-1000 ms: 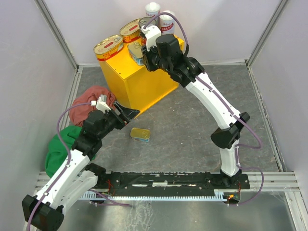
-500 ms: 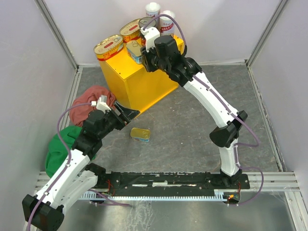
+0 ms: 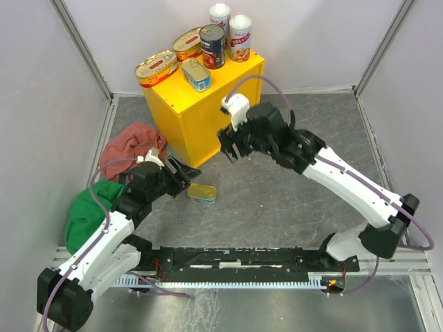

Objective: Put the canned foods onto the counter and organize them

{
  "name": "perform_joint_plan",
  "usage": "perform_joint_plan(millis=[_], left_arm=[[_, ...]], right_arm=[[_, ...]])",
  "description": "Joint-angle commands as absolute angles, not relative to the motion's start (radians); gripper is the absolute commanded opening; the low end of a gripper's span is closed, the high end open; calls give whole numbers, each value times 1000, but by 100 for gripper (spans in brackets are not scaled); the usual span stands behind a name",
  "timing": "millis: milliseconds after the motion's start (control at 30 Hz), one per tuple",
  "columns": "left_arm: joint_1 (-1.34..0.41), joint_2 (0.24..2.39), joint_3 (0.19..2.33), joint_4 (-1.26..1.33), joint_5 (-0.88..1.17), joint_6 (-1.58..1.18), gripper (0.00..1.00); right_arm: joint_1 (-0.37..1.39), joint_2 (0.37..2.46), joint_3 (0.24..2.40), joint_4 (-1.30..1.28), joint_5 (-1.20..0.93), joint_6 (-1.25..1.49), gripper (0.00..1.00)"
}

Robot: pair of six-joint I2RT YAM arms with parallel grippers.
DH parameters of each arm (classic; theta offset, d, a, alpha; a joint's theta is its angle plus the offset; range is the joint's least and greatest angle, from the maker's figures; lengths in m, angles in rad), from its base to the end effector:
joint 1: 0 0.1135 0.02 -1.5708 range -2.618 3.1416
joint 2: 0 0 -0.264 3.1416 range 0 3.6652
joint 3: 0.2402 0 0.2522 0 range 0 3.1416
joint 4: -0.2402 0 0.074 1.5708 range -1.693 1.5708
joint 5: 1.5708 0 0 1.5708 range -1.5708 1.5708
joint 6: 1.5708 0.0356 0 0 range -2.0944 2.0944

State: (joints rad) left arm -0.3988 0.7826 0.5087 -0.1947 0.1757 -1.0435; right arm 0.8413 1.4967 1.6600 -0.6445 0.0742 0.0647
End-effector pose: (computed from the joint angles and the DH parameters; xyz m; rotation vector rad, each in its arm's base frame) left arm 0.1654 -0.0765 0.2419 -0.5857 2.1306 -1.0413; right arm 0.2216 0.2439 0.4251 -0.7462 1.9480 0.4835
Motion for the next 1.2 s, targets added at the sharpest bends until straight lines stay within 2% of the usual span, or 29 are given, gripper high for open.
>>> perform_joint_plan(millis=[0, 200, 367, 1167], left_arm=[[-394, 778, 464, -186, 142, -1154, 84], [-391, 739, 404, -174, 113, -1235, 84], [-391, 682, 364, -202, 97, -1294, 84], [-389, 390, 205, -377, 88, -1525, 84]], right_arm=[[912, 1384, 1457, -563, 53, 82, 80], [972, 1334, 1160, -369, 34, 116, 87], [987, 1382, 1068, -266, -2, 114, 91], [1042, 1627, 1012, -47, -14, 63, 91]])
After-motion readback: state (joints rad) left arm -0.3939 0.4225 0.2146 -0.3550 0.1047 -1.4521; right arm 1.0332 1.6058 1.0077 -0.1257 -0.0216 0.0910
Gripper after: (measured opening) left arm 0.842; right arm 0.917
